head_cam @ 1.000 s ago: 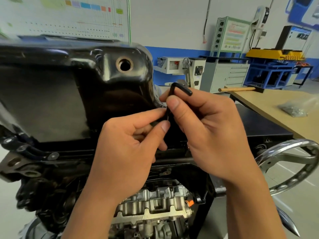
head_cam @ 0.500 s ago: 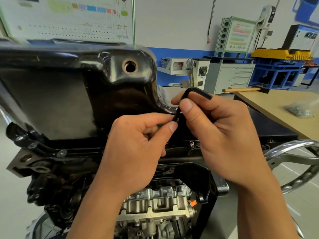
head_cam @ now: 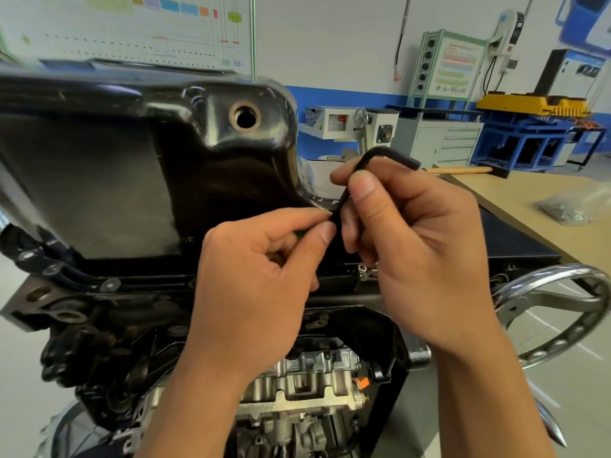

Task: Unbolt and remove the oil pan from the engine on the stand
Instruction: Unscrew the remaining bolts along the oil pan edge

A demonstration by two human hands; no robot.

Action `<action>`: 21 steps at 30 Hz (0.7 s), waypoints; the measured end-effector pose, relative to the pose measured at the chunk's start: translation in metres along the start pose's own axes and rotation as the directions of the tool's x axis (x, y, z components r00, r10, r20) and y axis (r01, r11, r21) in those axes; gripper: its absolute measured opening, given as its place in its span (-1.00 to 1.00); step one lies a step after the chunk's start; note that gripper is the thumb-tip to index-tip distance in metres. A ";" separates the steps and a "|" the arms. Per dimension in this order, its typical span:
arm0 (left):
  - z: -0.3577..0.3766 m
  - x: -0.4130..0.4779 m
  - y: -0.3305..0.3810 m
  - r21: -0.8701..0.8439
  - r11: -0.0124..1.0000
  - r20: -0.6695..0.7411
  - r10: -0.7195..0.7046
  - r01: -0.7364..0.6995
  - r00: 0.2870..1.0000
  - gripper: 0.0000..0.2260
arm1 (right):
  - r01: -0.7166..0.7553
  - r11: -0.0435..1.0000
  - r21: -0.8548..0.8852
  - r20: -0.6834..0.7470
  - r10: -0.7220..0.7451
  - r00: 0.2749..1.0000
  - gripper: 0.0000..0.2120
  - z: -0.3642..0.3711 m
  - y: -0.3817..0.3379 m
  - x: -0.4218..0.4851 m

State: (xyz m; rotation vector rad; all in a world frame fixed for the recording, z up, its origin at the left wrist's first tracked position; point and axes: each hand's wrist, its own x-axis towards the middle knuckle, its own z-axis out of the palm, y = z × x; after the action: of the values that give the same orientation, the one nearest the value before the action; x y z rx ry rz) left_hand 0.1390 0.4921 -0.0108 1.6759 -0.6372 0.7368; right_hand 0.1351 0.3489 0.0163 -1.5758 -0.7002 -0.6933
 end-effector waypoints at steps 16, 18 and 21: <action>-0.003 0.001 -0.012 0.002 0.997 0.102 -0.080 0.080 0.992 -0.87 | -0.032 0.999 -0.025 0.029 0.033 0.999 -0.83 0.000 0.002 -0.003; -0.003 0.000 -0.012 0.002 0.996 0.119 -0.083 0.084 0.989 -0.87 | -0.041 0.999 -0.009 0.033 0.042 0.999 -0.82 0.001 0.003 -0.003; -0.003 0.001 -0.011 -0.020 0.997 0.159 -0.074 0.079 0.984 -0.83 | -0.058 0.998 0.015 0.058 0.057 0.997 -0.83 0.005 0.007 -0.003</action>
State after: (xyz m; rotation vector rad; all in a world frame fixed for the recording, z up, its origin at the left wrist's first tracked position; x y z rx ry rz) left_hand 0.1478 0.4974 -0.0167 1.7360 -0.6863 0.5417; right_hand 0.1391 0.3527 0.0091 -1.5994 -0.6986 -0.6003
